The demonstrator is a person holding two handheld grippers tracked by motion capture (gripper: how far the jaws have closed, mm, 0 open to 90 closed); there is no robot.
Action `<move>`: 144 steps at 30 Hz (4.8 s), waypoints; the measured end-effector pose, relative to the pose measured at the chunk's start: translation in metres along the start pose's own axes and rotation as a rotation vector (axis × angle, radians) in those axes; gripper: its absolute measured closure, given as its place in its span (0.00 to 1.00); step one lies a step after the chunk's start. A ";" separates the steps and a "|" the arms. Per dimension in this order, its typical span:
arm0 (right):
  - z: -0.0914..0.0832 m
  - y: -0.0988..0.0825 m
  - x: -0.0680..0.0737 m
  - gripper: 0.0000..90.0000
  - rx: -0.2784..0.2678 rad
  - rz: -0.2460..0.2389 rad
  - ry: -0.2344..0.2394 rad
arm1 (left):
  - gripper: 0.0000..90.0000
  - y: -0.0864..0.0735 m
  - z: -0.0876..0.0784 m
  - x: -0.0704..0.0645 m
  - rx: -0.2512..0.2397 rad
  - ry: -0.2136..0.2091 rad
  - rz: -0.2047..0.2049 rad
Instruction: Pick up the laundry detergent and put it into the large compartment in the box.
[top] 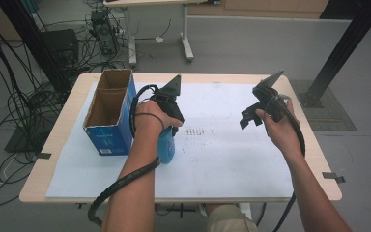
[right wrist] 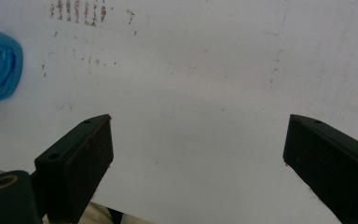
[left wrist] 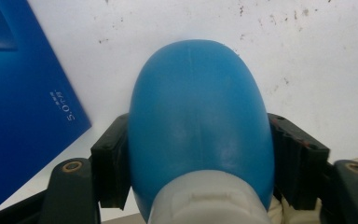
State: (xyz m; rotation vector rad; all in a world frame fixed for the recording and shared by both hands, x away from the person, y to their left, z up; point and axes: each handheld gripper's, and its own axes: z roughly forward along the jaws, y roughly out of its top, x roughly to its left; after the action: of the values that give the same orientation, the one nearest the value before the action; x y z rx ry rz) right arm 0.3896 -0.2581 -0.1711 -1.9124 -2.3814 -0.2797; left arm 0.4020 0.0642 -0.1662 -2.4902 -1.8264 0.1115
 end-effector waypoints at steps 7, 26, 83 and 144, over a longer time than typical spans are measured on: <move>0.000 0.001 0.002 0.09 0.000 -0.004 -0.001 | 0.40 -0.001 0.000 0.001 -0.005 -0.002 -0.003; 0.000 0.000 0.001 0.09 -0.009 -0.006 0.006 | 0.41 -0.002 0.000 0.003 -0.010 -0.010 0.000; 0.001 0.000 0.004 0.09 -0.010 -0.007 0.009 | 0.41 -0.006 0.003 0.003 -0.029 -0.011 -0.014; 0.009 0.000 0.008 0.09 -0.012 -0.011 0.012 | 0.42 -0.031 -0.059 0.011 -0.144 -0.005 -0.017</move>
State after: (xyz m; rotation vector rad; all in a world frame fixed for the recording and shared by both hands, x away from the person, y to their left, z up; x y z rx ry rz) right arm 0.3879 -0.2488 -0.1787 -1.8975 -2.3884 -0.3057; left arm 0.3807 0.0844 -0.1049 -2.5693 -1.9216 -0.0156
